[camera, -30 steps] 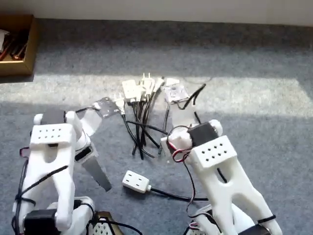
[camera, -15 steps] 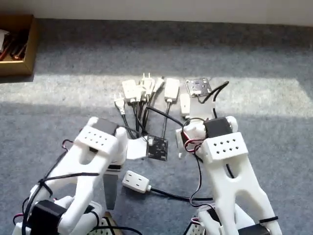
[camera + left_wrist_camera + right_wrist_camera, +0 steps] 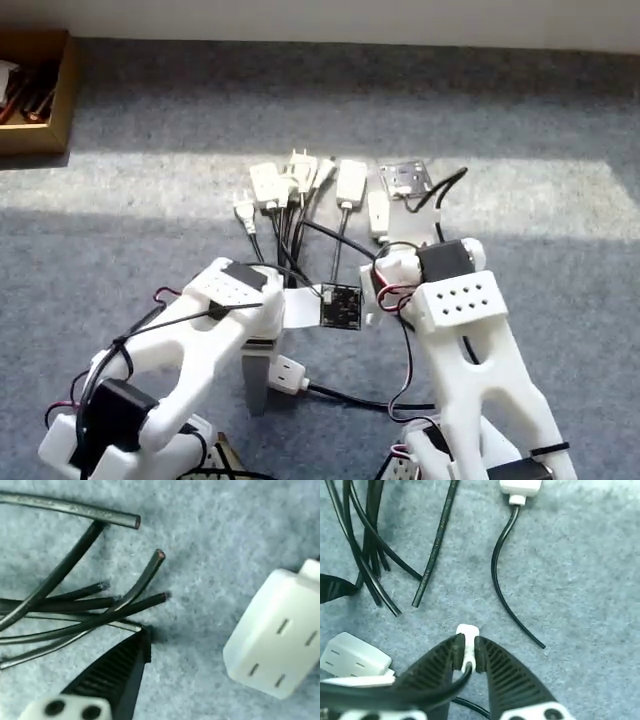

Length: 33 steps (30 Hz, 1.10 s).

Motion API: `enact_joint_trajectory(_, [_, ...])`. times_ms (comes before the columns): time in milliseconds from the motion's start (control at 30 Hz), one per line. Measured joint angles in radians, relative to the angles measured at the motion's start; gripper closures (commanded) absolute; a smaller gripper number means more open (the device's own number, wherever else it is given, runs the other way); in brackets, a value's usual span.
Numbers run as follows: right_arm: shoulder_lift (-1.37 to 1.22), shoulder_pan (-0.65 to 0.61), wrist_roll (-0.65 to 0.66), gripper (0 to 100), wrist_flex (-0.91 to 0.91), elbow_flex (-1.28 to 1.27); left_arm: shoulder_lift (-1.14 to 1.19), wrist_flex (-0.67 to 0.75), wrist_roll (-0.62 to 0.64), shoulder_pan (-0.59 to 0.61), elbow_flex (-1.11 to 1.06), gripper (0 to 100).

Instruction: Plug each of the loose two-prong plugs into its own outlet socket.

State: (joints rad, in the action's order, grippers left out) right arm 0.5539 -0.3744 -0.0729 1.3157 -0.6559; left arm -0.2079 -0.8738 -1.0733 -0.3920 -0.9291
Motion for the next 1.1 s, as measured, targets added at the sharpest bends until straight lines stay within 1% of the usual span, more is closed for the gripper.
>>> enact_joint_trajectory(133, [0.0,0.002,0.0,99.3,0.0,0.0,-0.002,-0.031,0.032,-0.034,0.006,79])
enact_joint_trajectory(200, [0.0,0.002,0.0,99.3,0.0,0.0,-0.015,-0.038,0.035,-0.043,0.006,90])
enact_joint_trajectory(233, [0.0,0.002,0.0,99.3,0.0,0.0,-0.025,-0.04,0.035,-0.044,0.005,94])
enact_joint_trajectory(300, [0.002,0.002,0.0,99.3,0.0,0.002,-0.04,-0.058,0.037,-0.044,0.005,98])
enact_joint_trajectory(533, [0.002,0.003,0.003,99.3,0.0,0.002,-0.054,-0.087,0.044,-0.06,0.003,100])
enact_joint_trajectory(667, [0.002,0.003,0.002,99.3,-0.005,0.002,-0.054,-0.087,0.11,-0.064,0.008,100])
enact_joint_trajectory(833, [0.002,0.003,0.002,99.3,-0.006,0.002,-0.054,-0.087,0.137,-0.064,0.009,100])
enact_joint_trajectory(1000, [0.002,0.003,0.002,99.3,-0.006,0.003,-0.054,-0.087,0.221,-0.064,0.023,100])
enact_joint_trajectory(1100, [0.003,0.005,0.002,99.3,-0.008,0.005,-0.052,-0.086,0.275,-0.044,0.051,100])
